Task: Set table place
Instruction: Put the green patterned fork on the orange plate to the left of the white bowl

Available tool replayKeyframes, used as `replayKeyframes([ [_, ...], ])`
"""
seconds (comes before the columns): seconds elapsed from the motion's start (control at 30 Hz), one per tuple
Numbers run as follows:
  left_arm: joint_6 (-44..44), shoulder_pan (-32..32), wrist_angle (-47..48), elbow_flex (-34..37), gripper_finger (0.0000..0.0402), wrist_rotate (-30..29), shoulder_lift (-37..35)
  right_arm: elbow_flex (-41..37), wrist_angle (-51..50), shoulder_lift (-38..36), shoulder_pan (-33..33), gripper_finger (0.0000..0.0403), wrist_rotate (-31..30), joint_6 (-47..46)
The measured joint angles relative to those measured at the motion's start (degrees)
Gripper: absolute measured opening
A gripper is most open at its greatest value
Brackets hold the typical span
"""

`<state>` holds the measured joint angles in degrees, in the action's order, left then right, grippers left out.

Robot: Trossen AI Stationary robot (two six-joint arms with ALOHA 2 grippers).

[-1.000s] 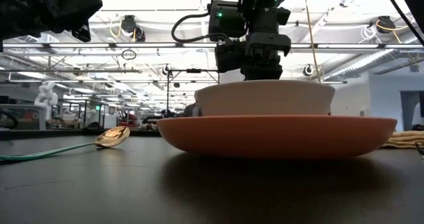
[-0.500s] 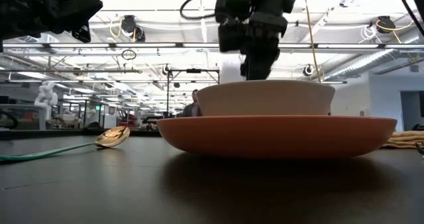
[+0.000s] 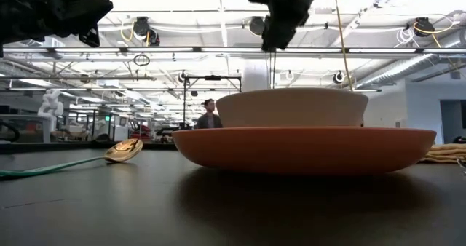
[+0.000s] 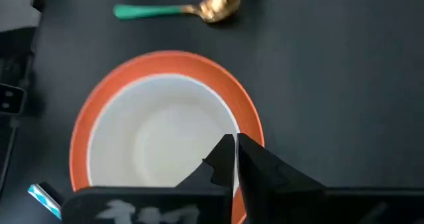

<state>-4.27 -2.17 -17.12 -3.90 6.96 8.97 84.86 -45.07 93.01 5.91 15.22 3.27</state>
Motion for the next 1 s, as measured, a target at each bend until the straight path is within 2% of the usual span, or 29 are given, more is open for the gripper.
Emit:
replayKeyframes([
  [0.17, 0.1, 0.0, 0.8, 0.0, 0.0031, 0.0, 0.0, -0.2, 1.5, -3.6, -1.5, 0.0002, -0.1, 3.2],
  [0.27, 0.5, 0.0, 1.4, 0.0, 0.0031, 0.0, 0.0, -3.0, 7.1, -6.6, -2.9, 0.0001, -0.1, 4.1],
  [0.37, 0.6, 0.0, 2.1, 0.0, 0.0031, 0.0, 0.0, -8.3, 15.7, -10.4, -4.0, 0.0001, -0.1, 4.1],
  [0.73, 0.8, 0.0, 2.4, 0.0, 0.0031, -0.1, 0.0, -31.1, 37.8, -23.7, -4.5, 0.0000, -2.1, 4.2],
  [1.0, 0.5, 0.0, 2.4, 0.0, 0.0031, -2.9, 0.0, -45.8, 53.8, -31.1, -4.8, 0.0000, -3.6, 2.6],
])
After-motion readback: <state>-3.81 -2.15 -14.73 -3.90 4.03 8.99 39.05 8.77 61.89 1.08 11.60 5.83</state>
